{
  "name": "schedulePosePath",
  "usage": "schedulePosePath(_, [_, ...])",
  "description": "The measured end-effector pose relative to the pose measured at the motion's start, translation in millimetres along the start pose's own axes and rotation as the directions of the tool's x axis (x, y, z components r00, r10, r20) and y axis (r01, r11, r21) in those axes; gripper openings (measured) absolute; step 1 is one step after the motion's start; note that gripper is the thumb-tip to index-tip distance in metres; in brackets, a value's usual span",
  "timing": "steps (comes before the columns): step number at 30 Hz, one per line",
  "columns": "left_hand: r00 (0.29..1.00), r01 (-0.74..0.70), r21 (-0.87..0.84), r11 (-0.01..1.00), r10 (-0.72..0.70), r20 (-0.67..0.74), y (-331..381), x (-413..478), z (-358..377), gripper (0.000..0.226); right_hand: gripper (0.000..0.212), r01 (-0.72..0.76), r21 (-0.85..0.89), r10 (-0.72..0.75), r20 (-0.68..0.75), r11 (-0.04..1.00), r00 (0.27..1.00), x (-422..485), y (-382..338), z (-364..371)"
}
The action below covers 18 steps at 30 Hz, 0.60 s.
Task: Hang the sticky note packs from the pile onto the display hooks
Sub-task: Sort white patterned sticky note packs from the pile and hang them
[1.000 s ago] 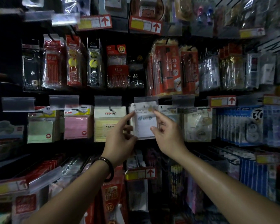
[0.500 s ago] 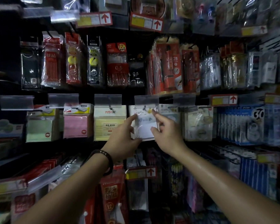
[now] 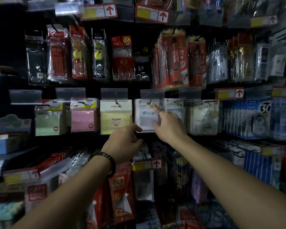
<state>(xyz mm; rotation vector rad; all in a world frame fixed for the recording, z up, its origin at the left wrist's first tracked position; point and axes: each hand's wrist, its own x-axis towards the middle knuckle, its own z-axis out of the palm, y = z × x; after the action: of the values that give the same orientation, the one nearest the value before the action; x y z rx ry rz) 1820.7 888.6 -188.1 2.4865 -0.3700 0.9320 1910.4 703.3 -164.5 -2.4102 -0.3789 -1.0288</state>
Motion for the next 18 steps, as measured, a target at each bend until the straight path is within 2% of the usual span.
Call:
schedulePosePath(3, [1.000, 0.003, -0.017, 1.000, -0.004, -0.016, -4, -21, -7, 0.029, 0.062, -0.011, -0.007, 0.011, -0.038, 1.000, 0.999, -19, 3, -11])
schedulePosePath(7, [0.991, -0.022, -0.048, 0.999, 0.016, -0.129, -17, -68, -11, 0.020, 0.052, 0.122, 0.120, -0.101, -0.168, 0.985, 0.981, -63, 12, -8])
schedulePosePath(12, [0.980, -0.065, -0.092, 0.994, 0.047, -0.194, -44, -159, 12, 0.014, 0.017, 0.301, 0.277, -0.216, -0.298, 0.913, 0.930, -150, 23, 18])
schedulePosePath(15, [0.996, -0.034, -0.102, 0.994, 0.025, -0.087, -72, -224, 49, 0.014, 0.010, 0.321, 0.347, -0.279, -0.166, 0.881, 0.946, -221, 29, 56])
schedulePosePath(18, [0.995, 0.053, -0.114, 0.992, -0.043, 0.087, -107, -296, 98, 0.014, 0.011, 0.210, 0.431, -0.259, 0.058, 0.878, 0.964, -295, 40, 107])
